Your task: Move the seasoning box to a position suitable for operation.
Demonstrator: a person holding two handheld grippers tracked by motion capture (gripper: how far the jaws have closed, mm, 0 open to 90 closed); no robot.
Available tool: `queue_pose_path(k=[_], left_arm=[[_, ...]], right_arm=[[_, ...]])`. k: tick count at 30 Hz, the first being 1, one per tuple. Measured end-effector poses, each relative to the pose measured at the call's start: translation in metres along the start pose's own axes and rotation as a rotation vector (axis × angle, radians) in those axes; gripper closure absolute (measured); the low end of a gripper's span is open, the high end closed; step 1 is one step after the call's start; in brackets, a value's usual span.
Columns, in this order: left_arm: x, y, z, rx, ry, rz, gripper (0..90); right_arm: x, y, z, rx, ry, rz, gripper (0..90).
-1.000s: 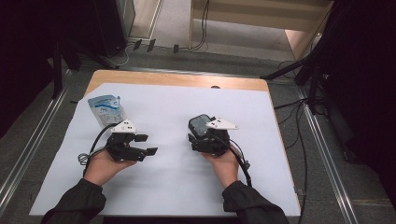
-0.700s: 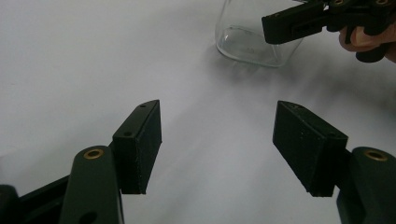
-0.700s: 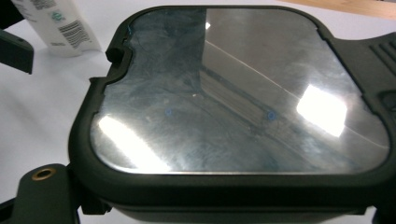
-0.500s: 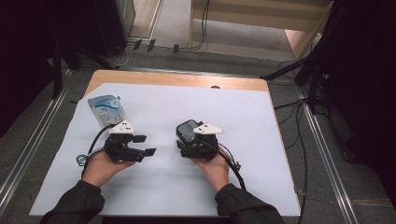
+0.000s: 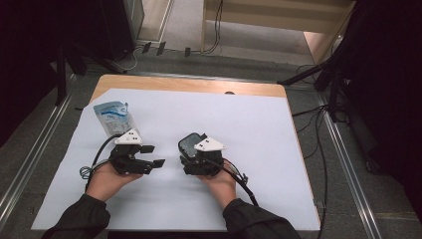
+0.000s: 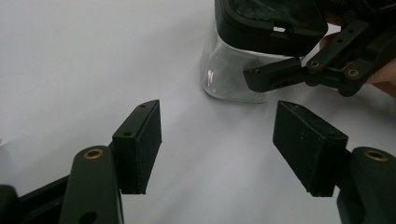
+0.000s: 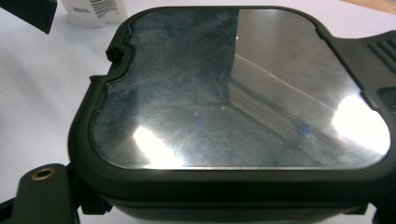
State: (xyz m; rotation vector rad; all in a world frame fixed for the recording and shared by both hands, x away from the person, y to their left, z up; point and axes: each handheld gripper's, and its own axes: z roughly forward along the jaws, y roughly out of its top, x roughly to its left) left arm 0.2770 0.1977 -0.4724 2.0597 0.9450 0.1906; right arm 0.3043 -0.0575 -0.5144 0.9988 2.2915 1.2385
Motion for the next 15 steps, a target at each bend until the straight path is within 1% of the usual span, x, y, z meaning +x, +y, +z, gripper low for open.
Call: queue_pose_path(k=[3, 4, 7, 9, 12, 13, 14, 15], left_arm=[[-0.0005, -0.0001, 0.0009, 0.003, -0.004, -0.001, 33.8], [-0.0011, -0.0001, 0.0009, 0.001, 0.003, 0.002, 33.7], [-0.0012, 0.0001, 0.0008, -0.002, 0.003, -0.003, 33.7], [-0.0007, 0.0008, 0.0002, -0.001, -0.007, -0.008, 34.2], [-0.0004, 0.0013, 0.0001, -0.005, -0.003, -0.005, 34.4], [-0.0004, 0.0016, 0.0003, -0.007, -0.005, -0.006, 34.4], [-0.0004, 0.0021, 0.0004, -0.005, 0.000, -0.005, 34.4], [-0.0005, 0.0024, 0.0006, -0.007, 0.000, -0.006, 34.4]], right_arm=[[0.0003, -0.0006, 0.0002, 0.001, 0.002, -0.003, 15.7], [-0.0005, -0.0004, 0.0002, 0.004, 0.007, -0.003, 15.6], [-0.0016, -0.0001, 0.0003, 0.009, 0.021, 0.006, 14.7], [-0.0009, 0.0004, -0.0003, 0.016, 0.019, -0.003, 14.9], [-0.0011, 0.0015, -0.0026, 0.009, 0.025, 0.003, 14.7], [-0.0019, 0.0028, -0.0044, 0.000, 0.032, 0.017, 13.8], [-0.0058, 0.0056, -0.0077, -0.002, 0.071, 0.059, 10.2], [-0.0070, 0.0061, -0.0091, -0.001, 0.082, 0.071, 10.0]])
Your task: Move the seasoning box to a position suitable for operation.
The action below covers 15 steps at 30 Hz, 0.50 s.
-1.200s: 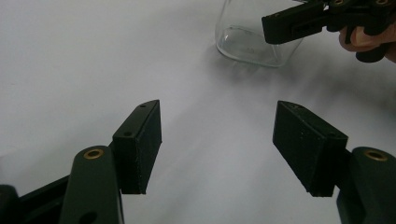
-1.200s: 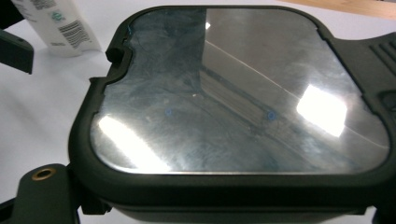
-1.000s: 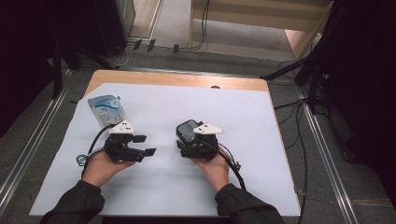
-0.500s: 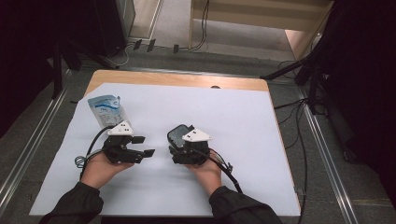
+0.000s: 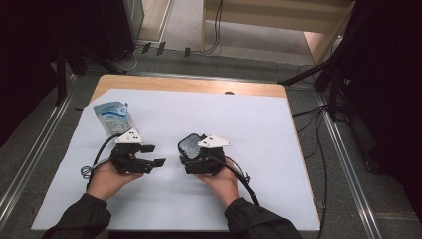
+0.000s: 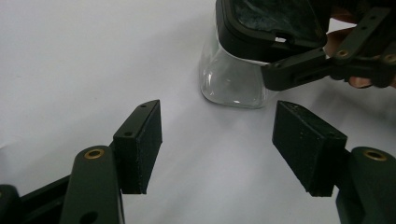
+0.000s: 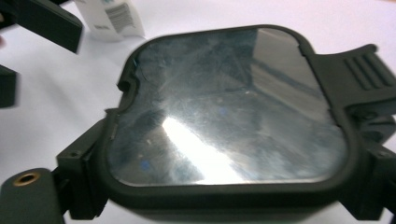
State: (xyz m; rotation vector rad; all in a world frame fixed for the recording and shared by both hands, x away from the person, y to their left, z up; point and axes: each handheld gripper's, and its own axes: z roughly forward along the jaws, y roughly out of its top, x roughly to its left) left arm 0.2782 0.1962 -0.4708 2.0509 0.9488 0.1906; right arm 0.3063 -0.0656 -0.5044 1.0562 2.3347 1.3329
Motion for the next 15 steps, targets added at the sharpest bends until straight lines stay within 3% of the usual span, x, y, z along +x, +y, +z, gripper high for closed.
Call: queue_pose_path(k=[3, 10, 11, 15], left_arm=[[0.000, 0.001, 0.000, -0.010, -0.005, -0.004, 34.4], [0.001, 0.004, 0.002, -0.011, -0.008, 0.000, 34.7], [0.000, 0.005, 0.003, -0.011, -0.009, 0.002, 34.8], [-0.001, 0.007, 0.006, -0.009, -0.007, 0.008, 35.9]], right_arm=[[-0.001, 0.002, -0.007, 0.014, 0.015, -0.001, 9.9], [-0.001, 0.001, -0.030, 0.044, 0.025, -0.060, 15.1], [-0.004, -0.001, -0.039, 0.043, 0.049, -0.045, 15.4], [-0.006, -0.003, -0.047, 0.033, 0.058, -0.034, 17.2]])
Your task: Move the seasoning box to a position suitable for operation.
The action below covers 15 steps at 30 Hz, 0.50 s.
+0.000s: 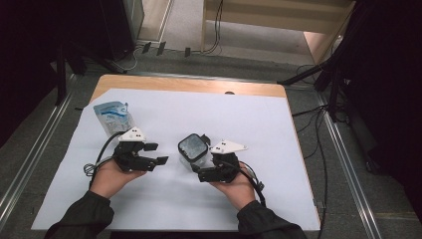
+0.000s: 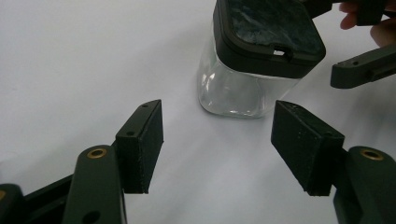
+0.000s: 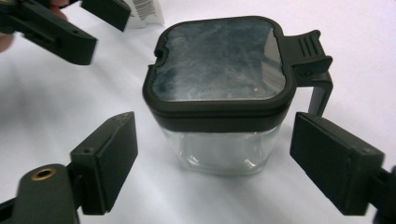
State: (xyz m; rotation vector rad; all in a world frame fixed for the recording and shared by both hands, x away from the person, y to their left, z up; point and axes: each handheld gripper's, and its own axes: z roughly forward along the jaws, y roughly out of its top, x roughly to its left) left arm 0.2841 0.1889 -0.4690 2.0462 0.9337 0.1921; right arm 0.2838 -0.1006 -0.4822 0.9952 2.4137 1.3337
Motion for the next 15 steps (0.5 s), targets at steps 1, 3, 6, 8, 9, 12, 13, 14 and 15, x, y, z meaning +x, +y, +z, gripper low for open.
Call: queue_pose_path(k=[1, 3, 6, 8, 9, 12, 13, 14, 15], left_arm=[[0.000, 0.000, 0.001, 0.003, -0.002, 0.004, 36.4], [0.000, 0.001, 0.002, 0.005, -0.007, -0.004, 36.8], [-0.002, 0.001, 0.006, 0.004, -0.004, 0.008, 51.8], [-0.001, 0.000, 0.008, 0.002, -0.012, 0.018, 59.6], [-0.001, 0.000, 0.010, 0.007, -0.010, 0.003, 63.0], [-0.001, 0.002, 0.014, 0.033, -0.037, -0.026, 65.9], [-0.002, 0.002, 0.015, 0.028, -0.031, -0.013, 67.6], [-0.003, 0.002, 0.016, 0.023, -0.034, -0.008, 70.0], [-0.004, 0.003, 0.017, 0.018, -0.034, -0.004, 72.2]], right_arm=[[0.000, -0.001, -0.002, -0.001, 0.015, 0.001, 18.9], [-0.001, -0.003, -0.005, 0.000, 0.014, 0.004, 21.4], [-0.005, -0.004, -0.011, -0.005, 0.027, 0.024, 27.6], [-0.009, -0.005, -0.015, -0.008, 0.023, 0.032, 31.2], [-0.011, -0.005, -0.017, -0.010, 0.010, 0.031, 34.2], [-0.017, -0.007, -0.023, -0.026, -0.040, 0.004, 44.7], [-0.021, -0.008, -0.024, -0.031, -0.046, 0.002, 47.3], [-0.023, -0.008, -0.024, -0.037, -0.046, 0.015, 50.9], [-0.026, -0.010, -0.024, -0.051, -0.040, 0.020, 54.1]])
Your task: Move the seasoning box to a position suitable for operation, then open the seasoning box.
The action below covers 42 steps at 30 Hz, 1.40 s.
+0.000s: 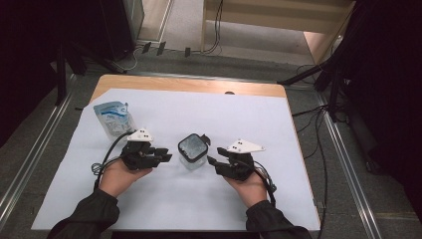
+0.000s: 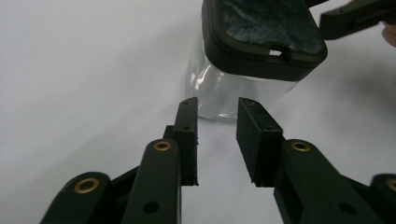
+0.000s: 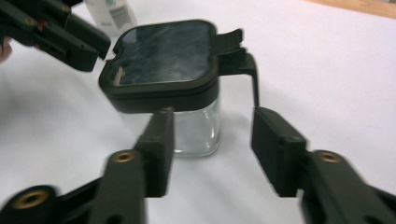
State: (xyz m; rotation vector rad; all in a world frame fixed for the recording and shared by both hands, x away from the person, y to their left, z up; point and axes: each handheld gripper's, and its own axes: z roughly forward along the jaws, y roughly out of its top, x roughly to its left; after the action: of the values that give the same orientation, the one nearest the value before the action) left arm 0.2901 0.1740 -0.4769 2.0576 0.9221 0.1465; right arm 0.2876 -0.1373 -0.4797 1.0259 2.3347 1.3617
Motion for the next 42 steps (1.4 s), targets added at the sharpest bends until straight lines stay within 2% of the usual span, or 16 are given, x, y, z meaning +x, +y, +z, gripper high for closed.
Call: queue_pose_path(k=[4, 7, 9, 12, 15, 19, 20, 26, 30, 36, 42], left_arm=[[-0.001, 0.003, 0.006, -0.009, -0.022, -0.002, 82.8], [-0.003, 0.004, 0.013, 0.000, -0.050, -0.015, 84.9], [-0.005, 0.004, 0.015, 0.016, -0.049, 0.003, 86.7], [-0.007, 0.003, 0.015, 0.009, -0.045, 0.013, 88.9], [-0.008, 0.004, 0.015, -0.018, -0.044, 0.005, 90.0], [-0.008, 0.003, 0.016, -0.012, -0.035, 0.015, 90.0], [-0.008, 0.002, 0.016, -0.012, -0.037, 0.007, 90.0], [-0.009, 0.001, 0.016, -0.019, -0.035, -0.001, 90.0], [-0.007, 0.001, 0.019, -0.033, -0.036, -0.023, 90.0], [-0.009, 0.001, 0.020, -0.044, -0.032, -0.014, 90.0], [-0.009, 0.001, 0.023, -0.027, -0.025, -0.013, 90.0]], right_arm=[[-0.009, 0.000, 0.001, 0.002, -0.023, 0.020, 61.2], [-0.017, 0.001, 0.001, 0.018, -0.002, 0.046, 69.8], [-0.022, 0.000, 0.002, 0.030, 0.020, 0.079, 78.1], [-0.023, 0.000, 0.002, 0.020, 0.020, 0.060, 90.0], [-0.023, 0.002, 0.004, 0.026, 0.024, 0.037, 90.0], [-0.022, 0.004, 0.009, 0.036, 0.031, 0.027, 90.0], [-0.022, 0.003, 0.011, 0.038, 0.040, 0.025, 90.0], [-0.024, 0.001, 0.029, 0.068, 0.066, 0.061, 90.0], [-0.025, 0.003, 0.035, 0.077, 0.068, 0.058, 90.0], [-0.023, 0.005, 0.037, 0.075, 0.076, 0.056, 90.0], [-0.024, 0.007, 0.036, 0.076, 0.086, 0.099, 90.0]])
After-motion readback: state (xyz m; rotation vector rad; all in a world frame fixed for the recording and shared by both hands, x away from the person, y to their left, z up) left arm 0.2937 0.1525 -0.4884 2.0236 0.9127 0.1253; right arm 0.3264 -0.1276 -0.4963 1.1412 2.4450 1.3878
